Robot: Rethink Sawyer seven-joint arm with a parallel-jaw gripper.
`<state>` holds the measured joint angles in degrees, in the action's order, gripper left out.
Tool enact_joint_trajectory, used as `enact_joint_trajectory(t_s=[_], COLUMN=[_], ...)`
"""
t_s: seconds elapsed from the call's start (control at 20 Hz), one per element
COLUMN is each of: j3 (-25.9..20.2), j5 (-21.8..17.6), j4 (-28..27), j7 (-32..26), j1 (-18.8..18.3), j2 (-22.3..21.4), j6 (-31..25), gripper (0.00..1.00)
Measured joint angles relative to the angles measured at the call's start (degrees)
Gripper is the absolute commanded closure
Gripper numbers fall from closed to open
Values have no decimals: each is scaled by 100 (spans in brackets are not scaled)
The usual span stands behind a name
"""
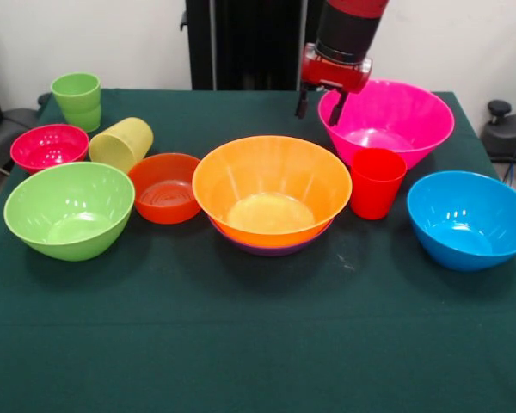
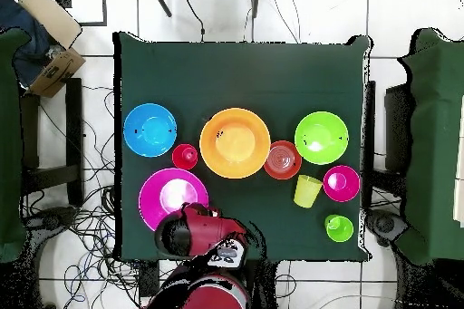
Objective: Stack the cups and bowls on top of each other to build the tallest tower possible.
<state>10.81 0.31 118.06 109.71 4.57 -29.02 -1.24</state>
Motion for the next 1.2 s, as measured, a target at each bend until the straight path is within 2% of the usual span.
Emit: enact_joint_trajectory(t_s=[1.2], j3=[2], j5=[0], j4=[1], j7=[0], j1=[-54], j2=[-2], j6=[1], gripper=[0])
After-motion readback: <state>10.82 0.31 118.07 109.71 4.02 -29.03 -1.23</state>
